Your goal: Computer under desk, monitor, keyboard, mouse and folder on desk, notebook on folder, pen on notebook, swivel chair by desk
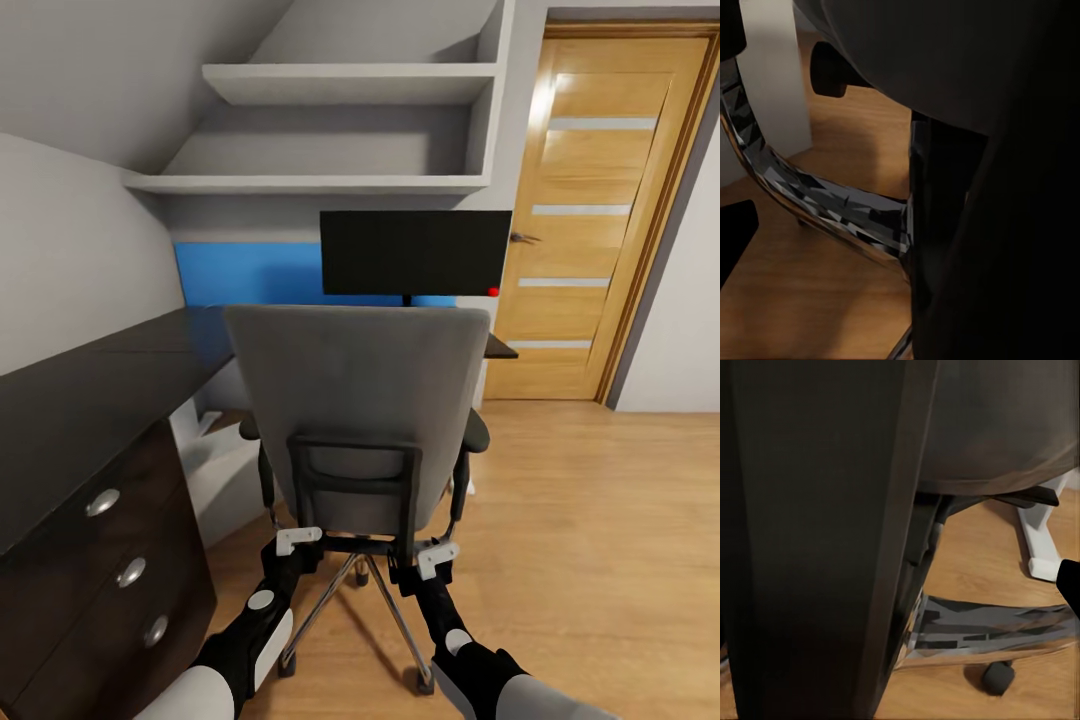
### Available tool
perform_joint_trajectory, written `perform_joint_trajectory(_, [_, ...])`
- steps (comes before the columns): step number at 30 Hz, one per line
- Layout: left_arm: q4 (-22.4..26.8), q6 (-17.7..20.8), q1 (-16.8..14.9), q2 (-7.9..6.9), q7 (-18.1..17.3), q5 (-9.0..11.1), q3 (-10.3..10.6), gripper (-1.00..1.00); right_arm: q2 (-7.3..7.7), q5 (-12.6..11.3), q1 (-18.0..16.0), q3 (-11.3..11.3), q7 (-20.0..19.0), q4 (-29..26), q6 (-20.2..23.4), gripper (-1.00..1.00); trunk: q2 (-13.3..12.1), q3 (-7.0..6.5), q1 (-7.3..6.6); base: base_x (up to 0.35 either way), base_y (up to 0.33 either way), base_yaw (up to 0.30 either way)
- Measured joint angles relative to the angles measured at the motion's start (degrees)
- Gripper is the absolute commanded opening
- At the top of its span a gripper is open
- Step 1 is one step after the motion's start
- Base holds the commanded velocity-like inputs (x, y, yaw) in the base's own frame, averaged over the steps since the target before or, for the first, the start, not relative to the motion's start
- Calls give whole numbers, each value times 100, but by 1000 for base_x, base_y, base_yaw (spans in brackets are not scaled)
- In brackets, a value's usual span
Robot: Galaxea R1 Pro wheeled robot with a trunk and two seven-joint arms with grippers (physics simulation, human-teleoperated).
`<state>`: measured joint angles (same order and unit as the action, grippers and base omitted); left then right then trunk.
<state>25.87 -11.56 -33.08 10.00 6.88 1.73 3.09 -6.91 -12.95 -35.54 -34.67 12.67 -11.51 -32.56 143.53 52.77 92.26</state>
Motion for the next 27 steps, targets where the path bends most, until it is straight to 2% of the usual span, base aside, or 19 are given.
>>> perform_joint_trajectory(9, [-25,1,-4,0,-7,-8,-7,100,1,8,2,0,9,-4,0,100,1,-1,-2,64,-21,0])
perform_joint_trajectory(27, [-58,-2,-3,0,-8,-8,2,100,2,-5,2,3,9,-2,0,100,1,-1,-2,275,0,0])
